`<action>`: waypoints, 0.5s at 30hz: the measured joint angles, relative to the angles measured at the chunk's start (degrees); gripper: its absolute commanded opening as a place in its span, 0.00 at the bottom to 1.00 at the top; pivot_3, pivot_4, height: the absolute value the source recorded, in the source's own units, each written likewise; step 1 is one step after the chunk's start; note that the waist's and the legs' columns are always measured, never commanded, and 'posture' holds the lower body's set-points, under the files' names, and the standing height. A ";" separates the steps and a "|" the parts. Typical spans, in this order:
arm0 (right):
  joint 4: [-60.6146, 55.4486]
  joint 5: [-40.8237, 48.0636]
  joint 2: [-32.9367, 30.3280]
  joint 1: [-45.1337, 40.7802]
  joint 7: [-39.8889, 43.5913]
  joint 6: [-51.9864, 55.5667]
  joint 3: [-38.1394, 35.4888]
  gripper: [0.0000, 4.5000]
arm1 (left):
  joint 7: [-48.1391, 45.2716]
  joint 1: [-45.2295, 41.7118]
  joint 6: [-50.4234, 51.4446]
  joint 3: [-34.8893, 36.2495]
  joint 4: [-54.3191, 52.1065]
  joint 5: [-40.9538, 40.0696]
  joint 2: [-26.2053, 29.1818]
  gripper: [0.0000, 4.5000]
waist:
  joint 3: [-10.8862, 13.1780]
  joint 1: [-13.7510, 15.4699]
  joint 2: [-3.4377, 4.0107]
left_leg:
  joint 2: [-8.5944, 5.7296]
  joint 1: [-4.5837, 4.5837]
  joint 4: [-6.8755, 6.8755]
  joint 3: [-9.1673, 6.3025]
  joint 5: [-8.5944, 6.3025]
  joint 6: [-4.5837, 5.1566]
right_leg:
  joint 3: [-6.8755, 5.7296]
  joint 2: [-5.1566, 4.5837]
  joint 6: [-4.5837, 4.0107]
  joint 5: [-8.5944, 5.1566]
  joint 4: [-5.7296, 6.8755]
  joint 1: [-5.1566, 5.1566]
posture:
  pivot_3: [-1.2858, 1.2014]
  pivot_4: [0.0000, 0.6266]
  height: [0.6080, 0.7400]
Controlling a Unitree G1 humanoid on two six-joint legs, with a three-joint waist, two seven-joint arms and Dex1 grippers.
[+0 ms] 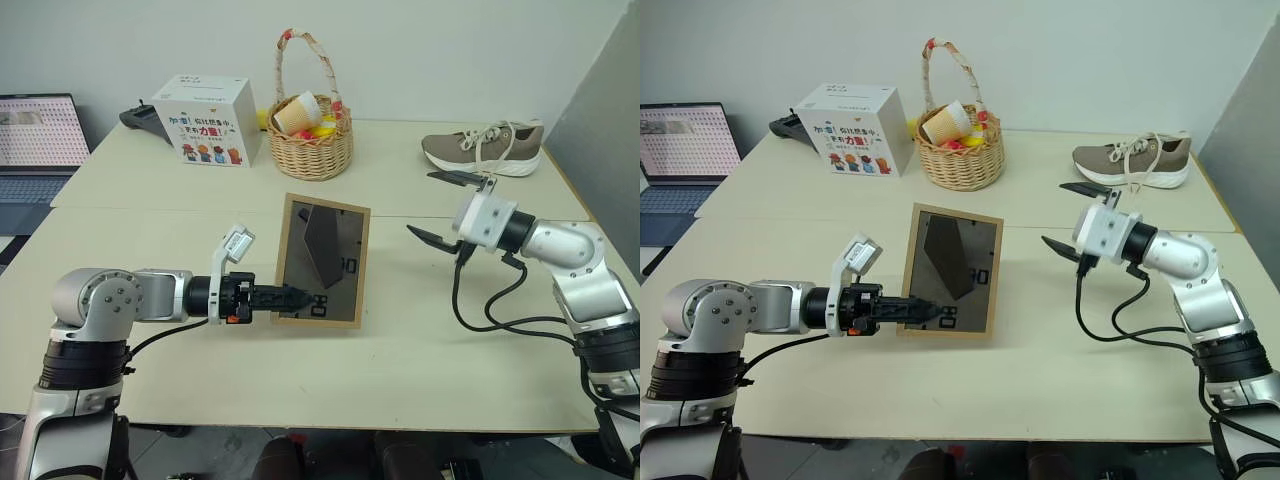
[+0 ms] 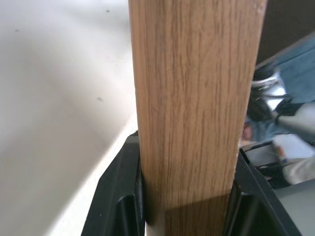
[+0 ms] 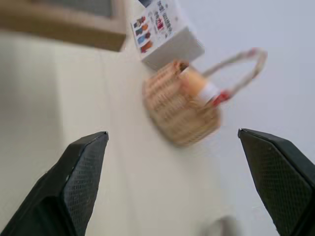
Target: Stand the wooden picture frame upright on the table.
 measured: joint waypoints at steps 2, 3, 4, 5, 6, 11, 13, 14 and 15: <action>5.11 -8.32 1.34 -2.20 -7.32 -11.43 1.04 1.00 | 1.63 -1.29 2.74 2.17 1.25 -1.84 -1.34 0.29 | 0.01 -0.35 -0.01 | 0.02 0.06 0.00 -0.12 0.13 -0.23 | 0.11 -0.02 -0.01 0.01 0.08 0.00 | 0.52 0.24 1.00; 7.22 -11.20 1.88 -3.34 -10.00 -13.92 1.41 1.00 | 2.27 -1.72 3.63 2.99 1.69 -2.38 -1.92 0.29 | 0.01 -0.47 -0.01 | 0.02 0.08 0.03 -0.10 0.15 -0.27 | 0.12 -0.04 -0.01 0.01 0.13 0.00 | 0.52 0.24 1.00; 9.68 -15.18 2.79 -5.03 -13.66 -16.63 1.83 1.00 | 3.06 -2.17 4.66 3.97 1.85 -3.39 -2.68 0.29 | 0.02 -0.57 -0.02 | 0.02 0.09 0.04 -0.12 0.18 -0.31 | 0.14 -0.06 -0.02 0.01 0.15 0.00 | 0.52 0.24 1.00; 12.01 -20.53 4.26 -7.35 -18.84 -19.73 2.47 1.00 | 4.29 -2.31 5.54 4.65 1.95 -5.17 -3.03 0.29 | 0.02 -0.63 -0.02 | 0.04 0.13 0.06 -0.13 0.20 -0.34 | 0.19 -0.12 -0.03 0.01 0.21 0.02 | 0.52 0.24 1.00; 13.00 -23.26 5.31 -8.65 -21.65 -21.00 2.82 1.00 | 5.06 -2.36 5.74 4.71 1.94 -6.07 -3.34 0.29 | 0.02 -0.61 -0.02 | 0.03 0.13 0.06 -0.19 0.21 -0.37 | 0.22 -0.13 -0.03 0.02 0.22 0.02 | 0.52 0.24 1.00; 16.49 -31.85 8.20 -13.83 -32.17 -24.52 5.51 0.96 | 9.68 -1.15 5.77 4.62 1.09 -11.45 -3.92 0.29 | 0.01 -0.38 -0.02 | 0.04 0.13 0.06 -0.24 0.24 -0.42 | 0.19 -0.21 -0.04 0.02 0.21 0.05 | 0.52 0.24 1.00; 17.34 -32.44 8.20 -14.18 -33.86 -25.98 6.11 0.90 | 11.40 -0.01 5.77 4.61 0.86 -13.34 -3.93 0.29 | 0.01 -0.27 -0.03 | 0.03 0.12 0.06 -0.27 0.24 -0.42 | 0.16 -0.27 -0.04 0.02 0.20 0.08 | 0.52 0.24 1.00; 17.59 -32.60 8.15 -14.21 -34.11 -26.35 6.34 0.83 | 11.97 0.21 5.77 4.61 0.84 -14.12 -3.94 0.29 | 0.02 -0.21 -0.03 | 0.03 0.12 0.08 -0.28 0.24 -0.42 | 0.16 -0.29 -0.04 0.02 0.20 0.09 | 0.52 0.24 1.00; 17.98 -32.69 8.01 -14.21 -34.54 -26.84 6.67 0.77 | 12.75 0.34 5.77 4.61 0.81 -15.04 -4.00 0.29 | 0.02 -0.15 -0.03 | 0.02 0.12 0.10 -0.29 0.24 -0.42 | 0.13 -0.32 -0.04 0.02 0.20 0.12 | 0.52 0.24 1.00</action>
